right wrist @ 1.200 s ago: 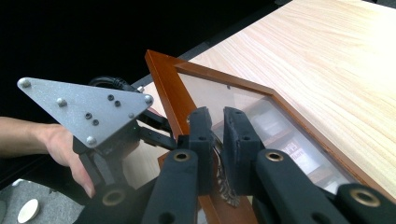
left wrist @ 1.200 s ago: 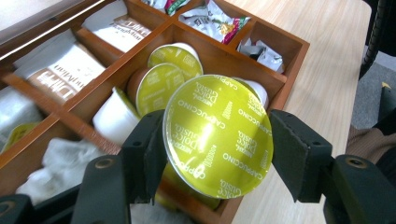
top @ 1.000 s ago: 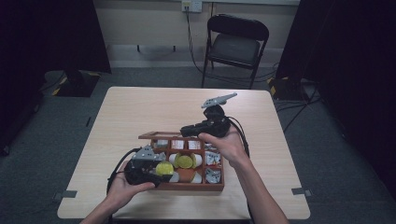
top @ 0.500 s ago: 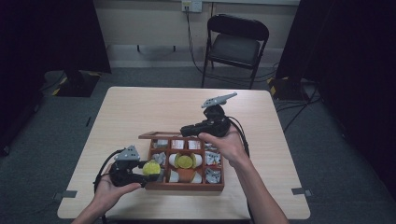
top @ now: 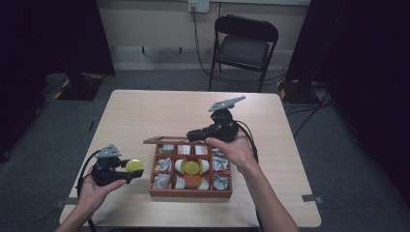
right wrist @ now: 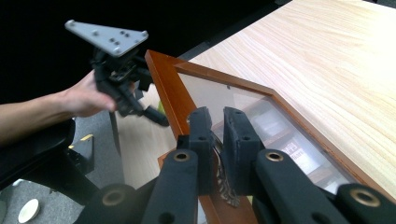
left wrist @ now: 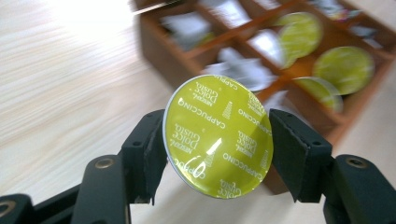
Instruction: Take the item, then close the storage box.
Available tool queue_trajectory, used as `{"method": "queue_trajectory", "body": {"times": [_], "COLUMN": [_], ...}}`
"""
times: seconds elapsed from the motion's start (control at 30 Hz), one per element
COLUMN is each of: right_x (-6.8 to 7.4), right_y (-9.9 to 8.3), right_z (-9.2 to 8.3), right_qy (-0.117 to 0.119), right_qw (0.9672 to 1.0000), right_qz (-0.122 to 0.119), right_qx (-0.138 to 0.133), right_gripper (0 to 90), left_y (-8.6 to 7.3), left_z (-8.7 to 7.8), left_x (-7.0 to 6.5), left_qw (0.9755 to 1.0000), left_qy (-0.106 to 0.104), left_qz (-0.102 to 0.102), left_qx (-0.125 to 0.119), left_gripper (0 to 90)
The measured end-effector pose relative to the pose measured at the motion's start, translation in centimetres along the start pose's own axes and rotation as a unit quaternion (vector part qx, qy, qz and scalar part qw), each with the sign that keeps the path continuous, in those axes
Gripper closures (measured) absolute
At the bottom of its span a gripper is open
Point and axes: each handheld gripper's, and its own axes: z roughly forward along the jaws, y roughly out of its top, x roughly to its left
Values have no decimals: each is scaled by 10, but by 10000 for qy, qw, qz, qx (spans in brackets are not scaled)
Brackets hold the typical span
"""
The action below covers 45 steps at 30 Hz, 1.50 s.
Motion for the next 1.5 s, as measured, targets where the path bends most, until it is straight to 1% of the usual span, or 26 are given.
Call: {"method": "queue_trajectory", "body": {"times": [0.07, 0.1, 0.17, 0.23, 0.3, 0.33, 0.37, 0.4, 0.43, 0.47, 0.5, 0.67, 0.73, 0.77, 0.8, 0.83, 0.87, 0.97, 1.07, 1.1, 1.2, 1.23, 1.33, 1.37, 1.47, 1.5], "right_x": [0, 0, 0, 0, 0, 0, 0, 0, 0, 0, 0, 1, 1, 0, 0, 1, 1, 1, 1, 1, 1, 2, 3, 4, 5, 6], "right_y": [0, 0, 0, 0, 0, 0, 0, 0, 0, 0, 0, -1, -1, -1, -1, -1, -1, -1, -1, -2, -3, -4, -4, -5, -6, -7], "right_z": [0, 0, 0, 0, 0, 0, 0, 0, 0, 0, 0, 0, 0, 0, 0, 0, 0, 0, 0, 0, 1, 1, 1, 1, 1, 2], "right_qy": [0, -1, -1, 0, 1, 1, 1, 0, 0, 0, -2, -5, 0, 4, 7, 8, 10, 1, -3, 1, 13, 8, -13, -16, -29, -20], "right_qw": [10000, 10000, 10000, 10000, 10000, 10000, 10000, 10000, 10000, 10000, 10000, 10000, 10000, 10000, 10000, 10000, 10000, 10000, 10000, 10000, 10000, 10000, 10000, 10000, 10000, 10000], "right_qz": [-1, -2, -1, 0, -2, -2, -4, -4, -3, -3, -2, 1, 11, 16, 23, 24, 24, 17, 16, 14, 18, 2, -13, -27, -33, -36], "right_qx": [-1, -1, -1, 1, 1, 1, -1, -1, -1, -1, 0, 5, 8, 9, 13, 12, 12, 10, 10, 11, 7, 26, 36, 54, 70, 82], "right_gripper": [823, 824, 823, 823, 823, 823, 824, 823, 823, 823, 823, 823, 823, 823, 823, 823, 823, 823, 823, 823, 822, 822, 822, 822, 822, 822], "left_y": [-2, -3, -4, -5, -6, -6, -8, -8, -8, -8, -9, -7, -11, -12, -12, -13, -14, -14, -15, -17, -22, -26, -27, -30, -34, -39], "left_z": [1, 4, 10, 16, 22, 22, 29, 29, 38, 38, 44, 47, 49, 50, 50, 50, 48, 38, 32, 28, 25, 21, 17, 15, 16, 20], "left_x": [12, 22, 33, 41, 48, 48, 51, 51, 53, 53, 56, 55, 55, 54, 54, 54, 54, 52, 50, 47, 44, 42, 43, 44, 44, 44], "left_qw": [9998, 9994, 9990, 9983, 9978, 9978, 9969, 9969, 9957, 9957, 9961, 9964, 9971, 9969, 9969, 9961, 9964, 9969, 9969, 9969, 9971, 9974, 9976, 9968, 9963, 9942], "left_qy": [136, 220, 259, 352, 400, 400, 475, 475, 519, 519, 464, 496, 504, 523, 523, 579, 531, 533, 525, 505, 470, 396, 436, 486, 548, 649], "left_qz": [-125, -240, -319, -370, -406, -406, -406, -406, -356, -356, -422, -323, -354, -322, -322, -350, -386, -380, -381, -330, -316, -331, -285, -308, -264, -292], "left_qx": [29, 71, 190, 298, 351, 351, 487, 487, 683, 683, 616, 603, 452, 486, 486, 564, 543, 426, 448, 499, 512, 511, 464, 557, 615, 805], "left_gripper": [393, 393, 393, 393, 393, 393, 392, 393, 393, 392, 393, 391, 388, 375, 334, 289, 262, 222, 202, 195, 185, 182, 172, 172, 176, 183]}}
